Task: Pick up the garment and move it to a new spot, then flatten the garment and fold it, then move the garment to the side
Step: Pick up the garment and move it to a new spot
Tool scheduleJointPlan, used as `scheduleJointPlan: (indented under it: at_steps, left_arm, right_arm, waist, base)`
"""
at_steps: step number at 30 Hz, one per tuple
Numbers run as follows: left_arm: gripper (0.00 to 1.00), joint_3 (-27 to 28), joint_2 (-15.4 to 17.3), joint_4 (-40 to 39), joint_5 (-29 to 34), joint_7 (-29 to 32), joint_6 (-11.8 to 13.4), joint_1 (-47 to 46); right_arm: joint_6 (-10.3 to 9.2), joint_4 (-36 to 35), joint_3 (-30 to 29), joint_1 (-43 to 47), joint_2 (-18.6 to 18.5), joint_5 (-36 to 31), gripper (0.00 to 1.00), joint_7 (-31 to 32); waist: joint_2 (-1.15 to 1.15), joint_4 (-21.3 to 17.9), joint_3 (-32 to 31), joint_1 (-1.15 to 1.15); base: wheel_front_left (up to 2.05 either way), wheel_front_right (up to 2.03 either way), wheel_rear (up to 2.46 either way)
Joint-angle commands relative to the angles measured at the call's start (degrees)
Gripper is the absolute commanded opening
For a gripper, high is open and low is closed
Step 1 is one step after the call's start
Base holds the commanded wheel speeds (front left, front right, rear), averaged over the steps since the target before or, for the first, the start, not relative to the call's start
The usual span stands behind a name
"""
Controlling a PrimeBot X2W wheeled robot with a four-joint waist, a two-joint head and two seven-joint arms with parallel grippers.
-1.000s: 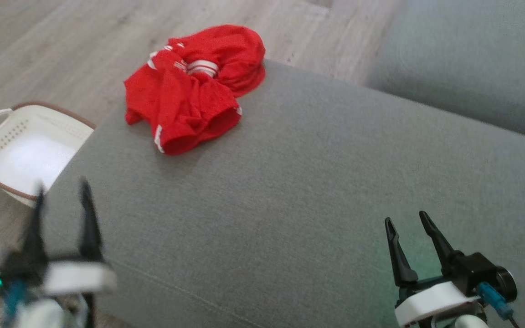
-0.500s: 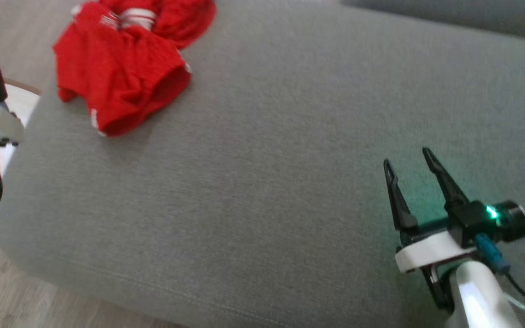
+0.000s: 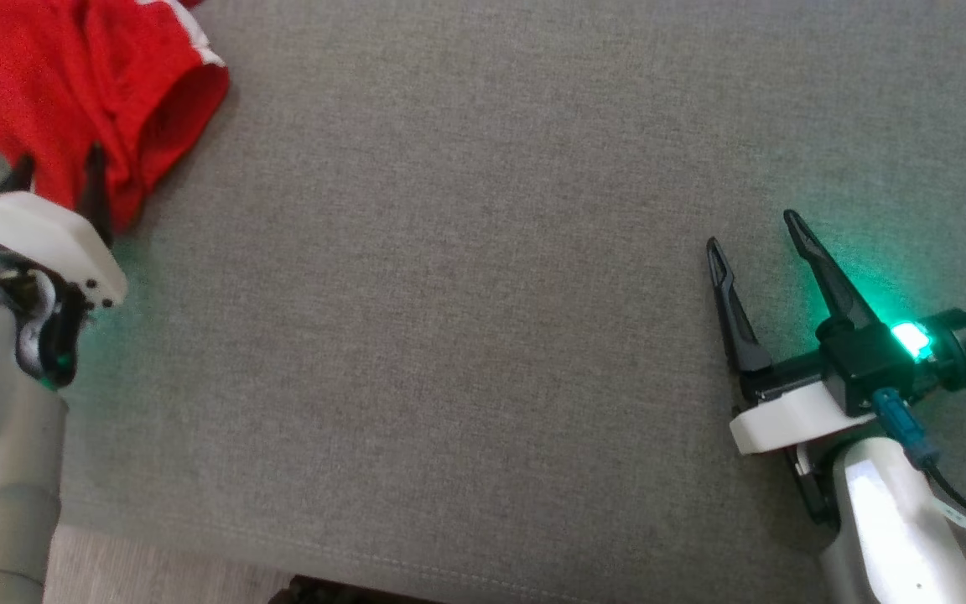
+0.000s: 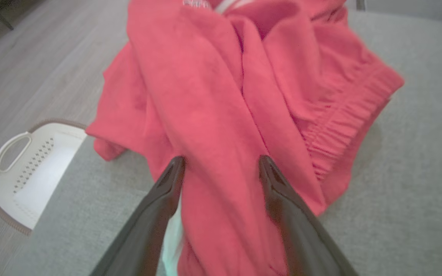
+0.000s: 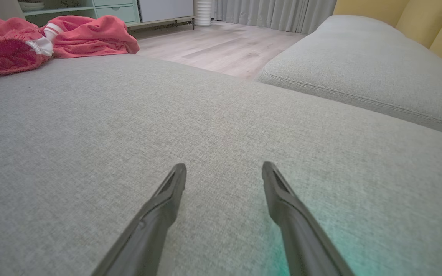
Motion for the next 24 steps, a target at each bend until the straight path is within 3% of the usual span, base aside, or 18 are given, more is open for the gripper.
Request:
scheduleJointPlan:
  at_steps: [1,2,3,4,5,6,16,24]
  left_arm:
    - [1.00,1.73,2.91,-0.60,-0.09,0.51,0.14,-2.56]
    - [1.00,1.52,2.85,0.43,-0.18,1.11,0.10,-2.71]
    - [0.93,1.33,2.79,1.21,-0.29,1.44,-0.02,-2.90]
    - [0.53,1.26,2.64,1.75,-0.48,1.45,-0.12,-3.08]
    - [0.38,1.21,2.53,2.17,-0.63,1.31,-0.20,-3.24]
    - [0.00,1.16,2.44,2.54,-0.75,1.13,-0.27,-3.35]
    - [0.00,0.65,3.95,2.95,-0.31,-3.20,-0.82,-4.09]
    - [0.00,-1.23,6.56,-2.83,1.39,-3.48,-1.29,-4.96]
  right_arm:
    - [-0.04,-1.88,1.27,-0.82,-0.09,-0.36,1.00,0.30]
    - [-0.04,-1.91,1.30,-0.91,-0.09,-0.41,1.00,0.36]
    - [-0.04,-1.92,1.37,-1.01,-0.09,-0.42,1.00,0.41]
    - [-0.04,-1.89,1.48,-1.13,-0.09,-0.37,1.00,0.43]
    - [-0.04,-1.82,1.60,-1.24,-0.09,-0.29,1.00,0.43]
    - [-0.04,-1.73,1.69,-1.32,-0.09,-0.17,1.00,0.38]
    - [-0.04,1.00,1.68,-1.54,-0.09,2.19,1.00,-1.27]
    - [-0.04,4.95,1.15,-0.12,-0.09,6.38,1.00,-3.60]
  waist:
    - [0.00,-0.13,0.73,-0.01]
    - [0.00,-0.10,0.84,-0.01]
    - [0.00,-0.07,0.92,-0.01]
    - [0.00,-0.04,0.94,-0.01]
    - [0.00,-0.02,0.89,-0.01]
    - [0.00,0.00,0.78,-0.01]
    - [0.00,-0.46,-3.78,-0.01]
    - [0.00,-3.09,-11.82,-0.01]
  base:
    - [0.00,0.00,0.00]
    - [0.00,0.00,0.00]
    - [0.00,0.00,0.00]
    - [0.00,0.00,0.00]
    - [0.00,0.00,0.00]
    - [0.00,0.00,0.00]
    - [0.00,0.00,0.00]
    - [0.00,0.00,0.00]
